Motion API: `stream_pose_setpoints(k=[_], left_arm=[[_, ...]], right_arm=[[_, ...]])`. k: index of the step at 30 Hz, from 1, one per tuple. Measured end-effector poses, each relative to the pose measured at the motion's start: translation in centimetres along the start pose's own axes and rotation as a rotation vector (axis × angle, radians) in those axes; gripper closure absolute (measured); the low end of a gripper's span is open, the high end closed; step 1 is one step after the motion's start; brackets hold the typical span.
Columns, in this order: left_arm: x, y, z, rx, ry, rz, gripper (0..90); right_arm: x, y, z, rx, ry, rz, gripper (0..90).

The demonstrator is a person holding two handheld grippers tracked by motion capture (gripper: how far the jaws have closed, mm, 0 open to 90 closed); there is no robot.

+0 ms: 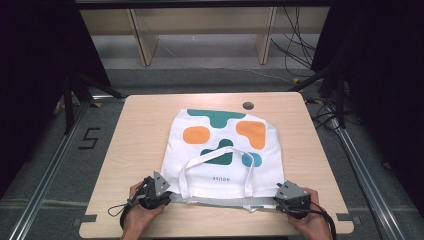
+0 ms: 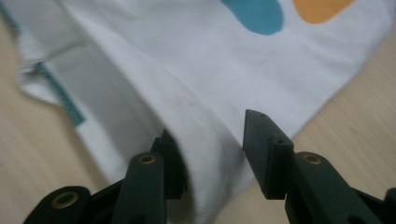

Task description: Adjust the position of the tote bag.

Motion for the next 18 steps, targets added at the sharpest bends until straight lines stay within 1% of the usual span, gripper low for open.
stream_pose_setpoints(k=[1, 2, 3, 4, 5, 6, 7, 8, 9, 10, 11, 12, 13, 15, 16, 17, 18], left_arm=[[-0.22, -0.01, 0.31, -0.018, 0.013, 0.007, 45.9], [-0.22, -0.01, 0.31, -0.018, 0.013, 0.007, 46.8], [-0.31, -0.06, 0.18, -0.049, 0.008, 0.012, 49.3], [-0.31, -0.06, 0.18, -0.049, 0.008, 0.012, 50.6], [-0.1, -0.09, 0.07, -0.091, 0.01, 0.027, 52.6], [-0.1, -0.09, 0.07, -0.091, 0.01, 0.027, 57.8], [0.03, -0.29, 0.33, -0.097, 0.006, 0.036, 58.0], [0.03, -0.32, 0.64, -0.092, -0.019, 0.034, 58.7], [0.03, -0.32, 0.64, -0.092, -0.019, 0.034, 62.0], [0.12, -0.35, 0.58, -0.086, -0.023, 0.037, 62.0], [0.09, -0.25, 0.37, -0.1, -0.039, 0.027, 66.1], [0.09, -0.25, 0.37, -0.1, -0.039, 0.027, 66.9], [0.29, -0.29, 0.34, -0.087, -0.039, 0.037, 66.9], [0.45, -0.28, 0.43, -0.056, -0.046, 0.021, 69.4], [0.59, -0.26, 0.58, -0.055, -0.057, 0.02, 69.7], [0.59, -0.2, 0.65, -0.026, -0.068, 0.008, 70.5], [0.59, -0.2, 0.65, -0.026, -0.068, 0.008, 71.1]], right_arm=[[-0.04, -0.28, -0.58, -0.033, -0.003, -0.001, 63.7], [-0.16, -0.37, -0.74, -0.033, -0.007, -0.01, 65.2], [-0.2, -0.49, -0.84, -0.031, 0.002, -0.001, 66.7], [-0.2, -0.49, -0.84, -0.031, 0.002, -0.001, 66.7], [-0.09, -0.45, -0.7, -0.016, -0.022, 0.003, 72.1], [-0.01, -0.41, -0.7, -0.004, -0.033, 0.005, 74.0], [0.04, -0.43, -0.77, 0.0, -0.038, 0.007, 74.2], [0.09, -0.49, -0.8, -0.011, -0.031, 0.01, 75.0], [0.05, -0.57, -0.76, -0.024, -0.014, 0.006, 75.7], [0.05, -0.57, -0.76, -0.024, -0.014, 0.006, 75.7], [0.04, -0.62, -0.59, -0.037, -0.021, 0.011, 76.7], [0.03, -0.64, -0.64, -0.034, -0.019, 0.007, 76.7], [0.03, -0.64, -0.64, -0.034, -0.019, 0.007, 76.7], [0.1, -0.69, -0.72, -0.043, -0.019, 0.004, 76.6], [0.07, -0.68, -0.69, -0.053, -0.021, 0.004, 76.7], [0.05, -0.69, -0.7, -0.064, -0.018, 0.005, 76.7], [0.05, -0.69, -0.7, -0.064, -0.018, 0.005, 76.7]])
Point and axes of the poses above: each handheld gripper's, and its own axes: x roughly backward along the jaws, y roughly out of its top, z roughly to its left, the point moved 3 cm from there along -x, roughly forward along the jaws, and after that the axes turned 6 degrees about -z, right-handed, at the moved point
